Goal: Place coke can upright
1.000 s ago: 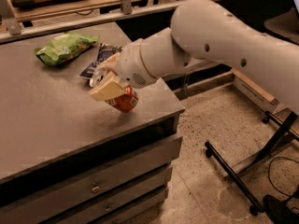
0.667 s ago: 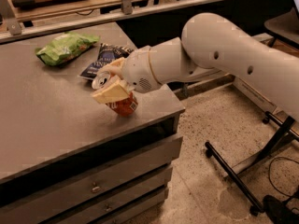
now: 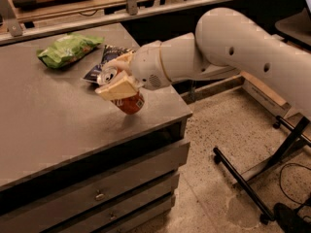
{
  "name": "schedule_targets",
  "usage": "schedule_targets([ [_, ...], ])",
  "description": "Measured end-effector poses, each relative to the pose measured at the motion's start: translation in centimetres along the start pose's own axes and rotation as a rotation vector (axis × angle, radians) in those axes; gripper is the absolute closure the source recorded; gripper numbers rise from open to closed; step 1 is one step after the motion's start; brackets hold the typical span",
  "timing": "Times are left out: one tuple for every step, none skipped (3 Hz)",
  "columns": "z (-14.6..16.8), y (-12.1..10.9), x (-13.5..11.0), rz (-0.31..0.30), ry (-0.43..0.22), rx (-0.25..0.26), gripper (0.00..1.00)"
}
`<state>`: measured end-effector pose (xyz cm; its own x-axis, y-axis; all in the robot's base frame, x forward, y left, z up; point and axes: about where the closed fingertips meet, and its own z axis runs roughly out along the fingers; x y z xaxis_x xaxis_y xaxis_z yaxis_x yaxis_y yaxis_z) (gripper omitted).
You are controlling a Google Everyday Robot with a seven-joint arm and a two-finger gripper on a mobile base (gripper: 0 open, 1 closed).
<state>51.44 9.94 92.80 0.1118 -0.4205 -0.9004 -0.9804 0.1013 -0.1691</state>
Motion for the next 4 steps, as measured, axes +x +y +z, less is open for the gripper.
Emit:
schedule_targets([
  [-2.0, -2.3, -2.3, -0.049, -0.075, 0.007, 1.00],
  [-2.9, -4.0, -4.2, -0.072, -0.197, -0.045, 1.00],
  [-2.6, -4.7, -3.9, -0.049, -0.405, -0.182, 1.00],
  [-2.4, -4.7, -3.3, -0.038, -0.405, -0.189, 1.00],
])
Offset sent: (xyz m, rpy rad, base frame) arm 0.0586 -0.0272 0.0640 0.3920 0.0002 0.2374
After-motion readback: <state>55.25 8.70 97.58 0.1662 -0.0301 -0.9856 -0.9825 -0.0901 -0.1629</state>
